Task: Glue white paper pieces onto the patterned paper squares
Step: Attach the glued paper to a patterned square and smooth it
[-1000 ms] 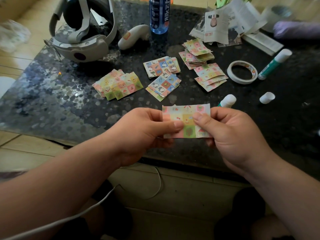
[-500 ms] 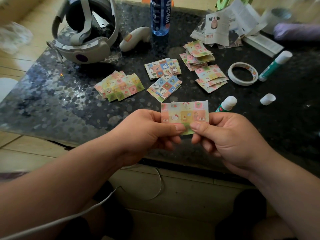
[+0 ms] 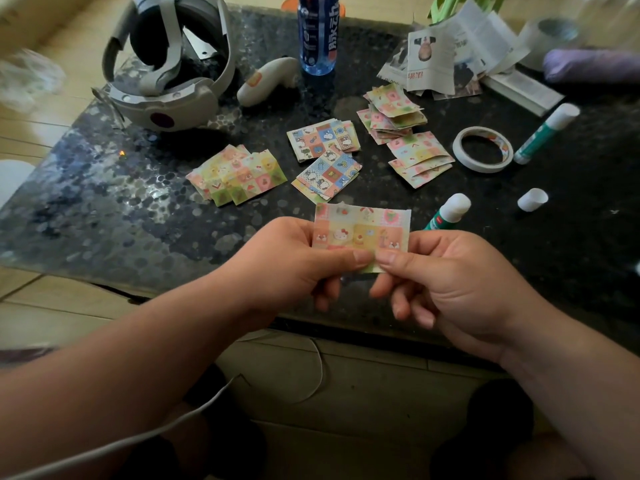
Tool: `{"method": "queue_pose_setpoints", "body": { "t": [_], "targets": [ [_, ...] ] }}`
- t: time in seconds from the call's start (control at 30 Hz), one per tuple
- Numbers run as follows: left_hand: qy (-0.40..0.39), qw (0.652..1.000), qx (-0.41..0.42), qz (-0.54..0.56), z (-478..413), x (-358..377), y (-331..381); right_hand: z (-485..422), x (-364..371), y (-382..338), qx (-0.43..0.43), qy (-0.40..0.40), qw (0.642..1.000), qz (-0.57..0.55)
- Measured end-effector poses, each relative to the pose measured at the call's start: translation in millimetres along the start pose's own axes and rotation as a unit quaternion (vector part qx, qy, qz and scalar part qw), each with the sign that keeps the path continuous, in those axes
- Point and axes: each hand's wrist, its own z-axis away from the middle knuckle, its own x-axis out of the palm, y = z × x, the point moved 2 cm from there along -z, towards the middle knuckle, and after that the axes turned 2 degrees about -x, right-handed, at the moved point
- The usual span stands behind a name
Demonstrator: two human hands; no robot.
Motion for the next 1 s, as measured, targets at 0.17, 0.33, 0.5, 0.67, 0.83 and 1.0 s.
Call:
{"method": "queue_pose_setpoints", "body": {
  "t": [0.17,0.33,0.5,0.67,0.83,1.0],
  "targets": [
    [0.018,1.000,-0.015,-0.001,-3,-7,3,2,2,-1,-0.005,0.018,1.000,0.009],
    [-0.025,0.998,-0.008,0.054,-4,-13,7,3,-1,-5,-0.002,0.047,0.999,0.025],
    [-0.017,0.999,-0.004,0.032,-3,-18,7,4,-3,-4,-0.002,0.044,0.996,0.079],
    [0.027,0.999,0.000,0.034,-3,-20,6,4,-4,-5,-0.023,0.052,0.992,0.111],
    [0.060,0.996,0.011,0.062,-1,-16,12,6,-3,-10,-0.047,0.065,0.991,0.110],
    [0.090,0.991,0.041,0.085,-1,-9,24,9,-6,-21,-0.072,0.097,0.989,0.089]
  ]
}}
